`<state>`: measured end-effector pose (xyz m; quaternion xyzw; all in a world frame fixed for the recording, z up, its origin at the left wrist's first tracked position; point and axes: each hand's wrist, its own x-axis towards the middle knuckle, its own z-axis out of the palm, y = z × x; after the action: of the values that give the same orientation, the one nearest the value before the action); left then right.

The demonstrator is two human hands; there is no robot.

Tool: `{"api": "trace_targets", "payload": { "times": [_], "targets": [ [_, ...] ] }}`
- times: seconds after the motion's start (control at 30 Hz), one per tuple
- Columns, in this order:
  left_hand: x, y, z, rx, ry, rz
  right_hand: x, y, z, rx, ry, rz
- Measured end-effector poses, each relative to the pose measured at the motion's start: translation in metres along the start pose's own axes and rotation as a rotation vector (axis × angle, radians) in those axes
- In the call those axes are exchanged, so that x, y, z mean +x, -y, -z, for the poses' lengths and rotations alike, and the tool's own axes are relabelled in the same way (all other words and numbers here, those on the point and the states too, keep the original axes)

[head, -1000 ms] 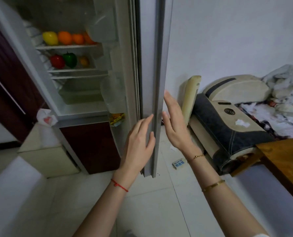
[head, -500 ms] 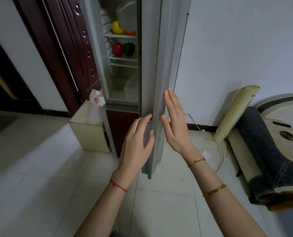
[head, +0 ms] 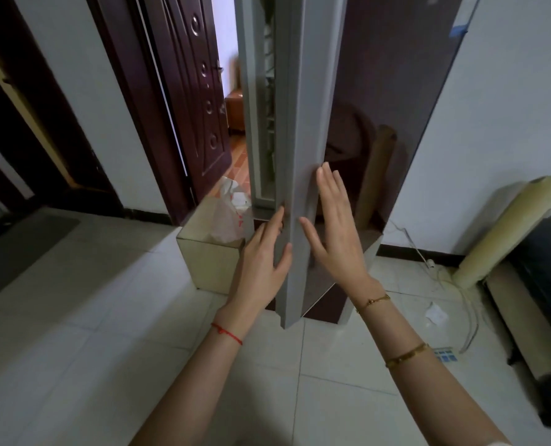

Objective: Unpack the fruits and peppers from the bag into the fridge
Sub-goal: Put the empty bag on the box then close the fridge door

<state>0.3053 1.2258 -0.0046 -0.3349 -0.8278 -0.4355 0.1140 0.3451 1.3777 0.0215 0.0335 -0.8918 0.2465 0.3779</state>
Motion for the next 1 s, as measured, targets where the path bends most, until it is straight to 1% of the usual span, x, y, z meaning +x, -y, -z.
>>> {"api": "trace_targets", "payload": {
  "times": [0.13,0.23,0.33,0.53,0.87,1.0],
  "targets": [
    [0.029,0.042,0.025,-0.011,0.087,-0.046,0.031,0.006,-0.042,-0.053,-0.014,-0.012],
    [0.054,0.076,0.035,-0.017,0.152,-0.047,0.053,0.009,-0.068,-0.09,-0.005,-0.026],
    [0.076,0.106,0.038,-0.061,0.184,-0.033,0.075,0.01,-0.088,-0.146,0.008,-0.021],
    [0.123,0.148,0.046,-0.114,0.188,0.002,0.118,-0.001,-0.127,-0.244,0.038,-0.004],
    [0.211,0.223,0.045,-0.201,0.216,0.007,0.189,-0.032,-0.196,-0.34,0.008,-0.02],
    [0.247,0.249,0.041,-0.239,0.228,0.011,0.217,-0.05,-0.222,-0.343,-0.008,-0.028]
  ]
}}
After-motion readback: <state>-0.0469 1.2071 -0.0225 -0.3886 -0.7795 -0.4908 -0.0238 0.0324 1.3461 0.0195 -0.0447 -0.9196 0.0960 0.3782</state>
